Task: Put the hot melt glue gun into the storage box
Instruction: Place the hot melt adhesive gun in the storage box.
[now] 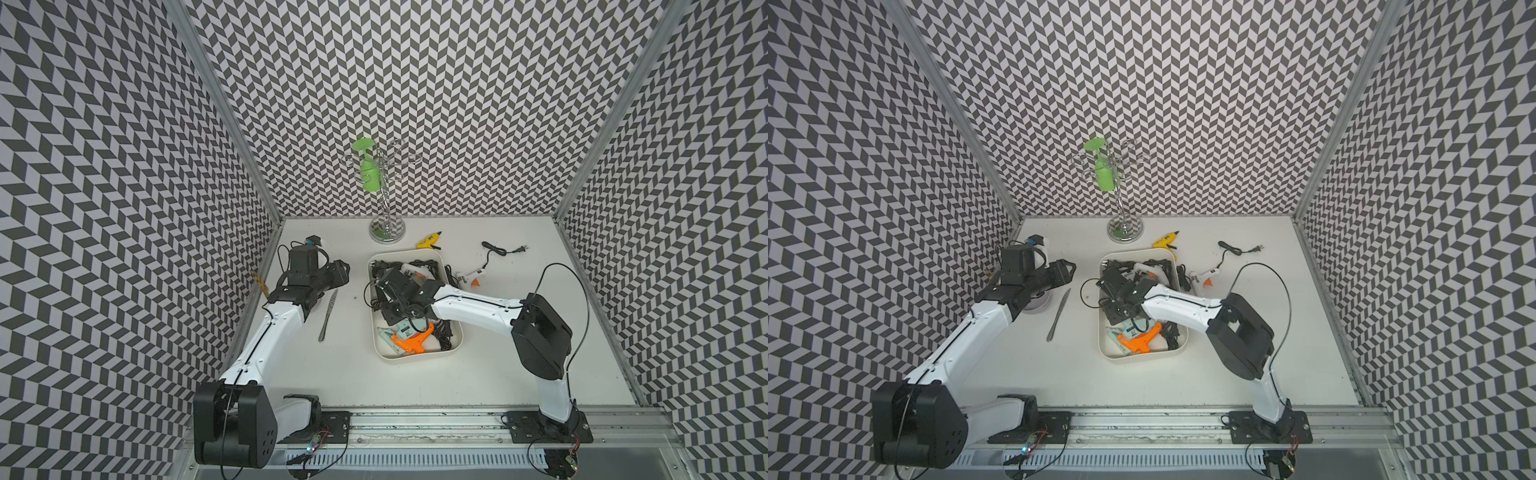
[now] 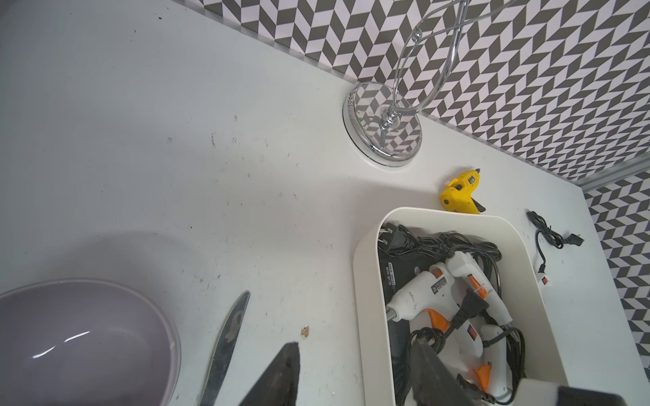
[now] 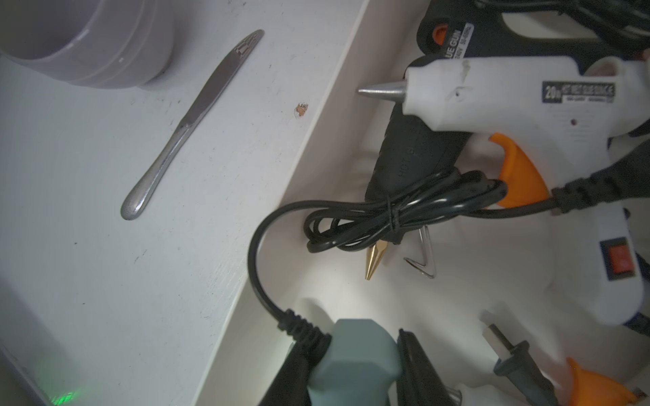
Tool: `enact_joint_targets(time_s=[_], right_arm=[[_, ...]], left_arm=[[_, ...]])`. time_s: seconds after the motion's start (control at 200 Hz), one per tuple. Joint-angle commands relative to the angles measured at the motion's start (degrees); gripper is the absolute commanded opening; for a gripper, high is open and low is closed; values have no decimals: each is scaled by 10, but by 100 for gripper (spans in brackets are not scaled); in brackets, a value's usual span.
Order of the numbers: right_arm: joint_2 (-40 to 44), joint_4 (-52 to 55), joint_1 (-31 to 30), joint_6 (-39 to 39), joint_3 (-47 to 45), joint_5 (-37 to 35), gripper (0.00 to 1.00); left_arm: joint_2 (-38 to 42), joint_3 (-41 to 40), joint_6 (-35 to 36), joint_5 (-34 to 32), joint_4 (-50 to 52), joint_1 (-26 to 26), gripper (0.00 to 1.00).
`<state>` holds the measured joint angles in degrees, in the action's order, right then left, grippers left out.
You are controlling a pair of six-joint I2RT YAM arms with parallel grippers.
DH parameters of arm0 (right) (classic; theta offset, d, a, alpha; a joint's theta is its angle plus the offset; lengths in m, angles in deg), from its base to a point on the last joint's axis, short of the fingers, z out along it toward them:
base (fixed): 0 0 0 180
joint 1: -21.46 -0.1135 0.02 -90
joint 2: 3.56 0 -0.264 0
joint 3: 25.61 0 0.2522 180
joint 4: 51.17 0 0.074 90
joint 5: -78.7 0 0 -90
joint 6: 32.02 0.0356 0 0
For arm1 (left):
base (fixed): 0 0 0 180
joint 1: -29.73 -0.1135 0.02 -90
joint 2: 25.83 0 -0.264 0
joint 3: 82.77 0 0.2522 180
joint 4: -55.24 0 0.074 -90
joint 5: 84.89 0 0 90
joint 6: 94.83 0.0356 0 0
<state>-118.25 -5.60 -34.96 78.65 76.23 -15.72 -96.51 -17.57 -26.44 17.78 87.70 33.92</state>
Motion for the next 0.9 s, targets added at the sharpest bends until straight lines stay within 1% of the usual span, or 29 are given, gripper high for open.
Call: enact_joint_targets(time_s=[0.0,0.06,0.165,0.21,0.37,0.526,0.616,0.686,0.781,0.821,0.846,0.891], right_arm=[[-31,26,-8,5,19,-25,29],[-38,32,-9,3,21,-22,35],[-33,44,-14,-7,32,-26,53],[-28,52,-15,-11,42,-27,58],[9,75,-14,-21,67,-55,67],[35,97,-11,-43,84,-84,69],[36,127,-4,-66,89,-77,65],[42,123,-4,-91,65,-48,56],[36,97,-4,-102,21,-10,43],[28,95,-4,-103,15,-1,39],[20,97,-6,-103,14,7,33],[10,97,-8,-104,11,16,28]], left_arm=[[-14,-4,10,18,3,-3,55],[-18,-4,10,22,2,-3,55],[-21,-6,10,26,0,-3,55],[-21,-6,11,27,0,-3,55],[-15,-1,17,27,-2,-2,56],[-14,1,17,29,-6,-2,56],[-12,3,18,30,-5,-2,56],[-10,2,19,29,-7,-2,56],[-11,2,19,31,-8,-2,56],[-12,3,19,32,-7,-1,56],[-13,3,19,32,-7,-2,56],[-14,5,19,32,-7,-2,56]])
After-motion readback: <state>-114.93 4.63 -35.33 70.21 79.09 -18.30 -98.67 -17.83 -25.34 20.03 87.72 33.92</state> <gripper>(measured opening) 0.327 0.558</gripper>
